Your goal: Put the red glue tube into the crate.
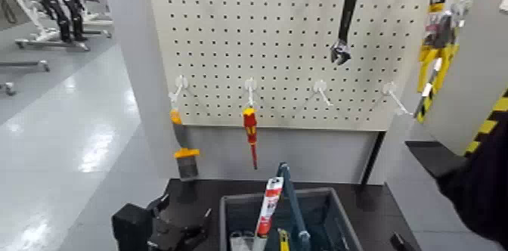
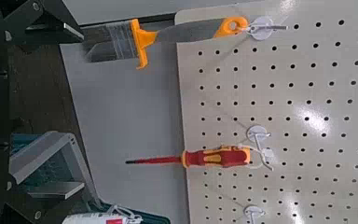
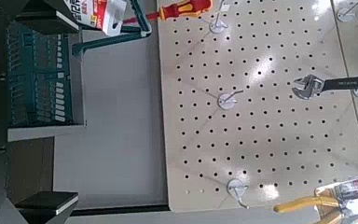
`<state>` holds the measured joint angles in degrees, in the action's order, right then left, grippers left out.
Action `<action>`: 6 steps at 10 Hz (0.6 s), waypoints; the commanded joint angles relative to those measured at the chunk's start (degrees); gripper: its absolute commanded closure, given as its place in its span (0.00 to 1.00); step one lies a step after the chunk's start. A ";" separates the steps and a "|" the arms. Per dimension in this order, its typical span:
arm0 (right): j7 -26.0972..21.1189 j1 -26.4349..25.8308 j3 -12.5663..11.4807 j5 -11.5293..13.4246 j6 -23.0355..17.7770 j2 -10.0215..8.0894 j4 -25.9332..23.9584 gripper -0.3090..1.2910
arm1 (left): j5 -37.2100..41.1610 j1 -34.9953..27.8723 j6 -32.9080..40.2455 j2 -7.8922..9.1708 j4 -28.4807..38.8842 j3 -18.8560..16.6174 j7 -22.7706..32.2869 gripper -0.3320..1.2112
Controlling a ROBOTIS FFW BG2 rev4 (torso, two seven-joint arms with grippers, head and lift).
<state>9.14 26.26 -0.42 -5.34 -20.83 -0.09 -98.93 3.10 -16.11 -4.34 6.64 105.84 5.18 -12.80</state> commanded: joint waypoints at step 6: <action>0.18 0.28 0.16 0.07 0.53 0.00 -0.21 0.24 | -1.87 -1.99 6.01 0.83 -0.46 0.36 1.73 0.33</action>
<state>9.28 26.52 -0.33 -5.32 -20.44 -0.05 -99.08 1.22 -18.08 1.68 7.50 105.42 5.58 -11.07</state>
